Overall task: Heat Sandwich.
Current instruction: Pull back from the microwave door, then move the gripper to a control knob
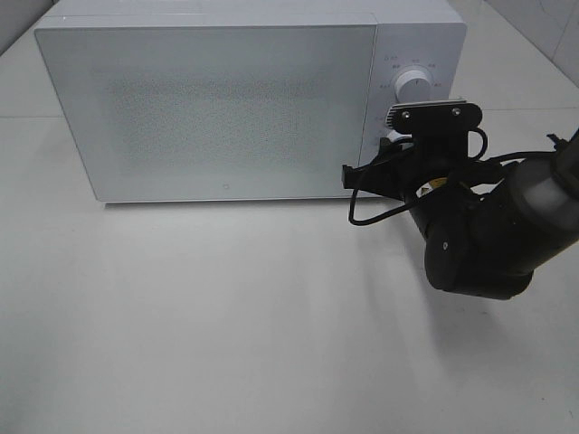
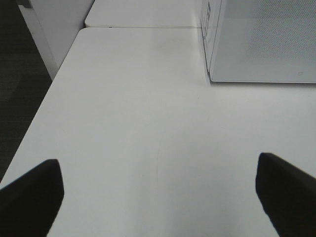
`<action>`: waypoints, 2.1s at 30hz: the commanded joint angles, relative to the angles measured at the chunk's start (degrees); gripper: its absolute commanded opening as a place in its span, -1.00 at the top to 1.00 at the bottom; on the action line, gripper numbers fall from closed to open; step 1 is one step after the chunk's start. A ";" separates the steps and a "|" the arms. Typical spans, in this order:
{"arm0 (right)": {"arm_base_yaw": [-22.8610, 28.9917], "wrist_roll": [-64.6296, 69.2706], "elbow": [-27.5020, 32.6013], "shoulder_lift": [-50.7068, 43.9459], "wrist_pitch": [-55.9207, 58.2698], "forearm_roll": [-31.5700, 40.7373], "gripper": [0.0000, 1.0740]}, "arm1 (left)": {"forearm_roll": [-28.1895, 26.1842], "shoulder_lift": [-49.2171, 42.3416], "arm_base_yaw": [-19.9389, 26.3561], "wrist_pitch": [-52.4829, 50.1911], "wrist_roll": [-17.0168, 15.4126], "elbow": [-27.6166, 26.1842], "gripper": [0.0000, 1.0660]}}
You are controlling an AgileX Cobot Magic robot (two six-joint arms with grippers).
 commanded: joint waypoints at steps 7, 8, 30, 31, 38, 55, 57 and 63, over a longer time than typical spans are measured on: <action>-0.29 13.81 -0.40 -0.34 -4.30 0.34 0.92 | 0.11 -1.49 0.11 -0.52 0.00 0.17 -0.87; -0.29 18.05 -0.34 -0.34 -5.39 0.11 0.91 | 0.11 -1.49 0.11 -0.52 0.00 0.17 -0.87; -0.34 58.84 -0.34 -0.34 -8.48 0.23 0.89 | 0.11 -1.49 0.11 -0.52 0.00 0.17 -0.87; -0.34 58.84 -0.34 -0.34 -8.48 0.23 0.89 | 0.11 -1.49 0.11 -0.52 0.00 0.17 -0.87; -0.34 72.31 -0.34 -0.34 -8.48 0.63 0.89 | 0.11 -1.49 0.11 -0.52 0.00 0.17 -0.87; -0.34 99.98 -0.34 -0.34 -8.48 4.35 0.88 | 0.11 -1.49 0.11 -0.52 0.00 0.17 -0.87; -0.34 103.82 -0.34 -0.34 -8.54 4.47 0.88 | 0.11 -1.49 0.11 -0.52 0.00 0.17 -0.87; -0.34 102.62 -0.34 -0.34 -8.54 3.44 0.86 | 0.11 -1.49 0.11 -0.52 0.00 0.17 -0.87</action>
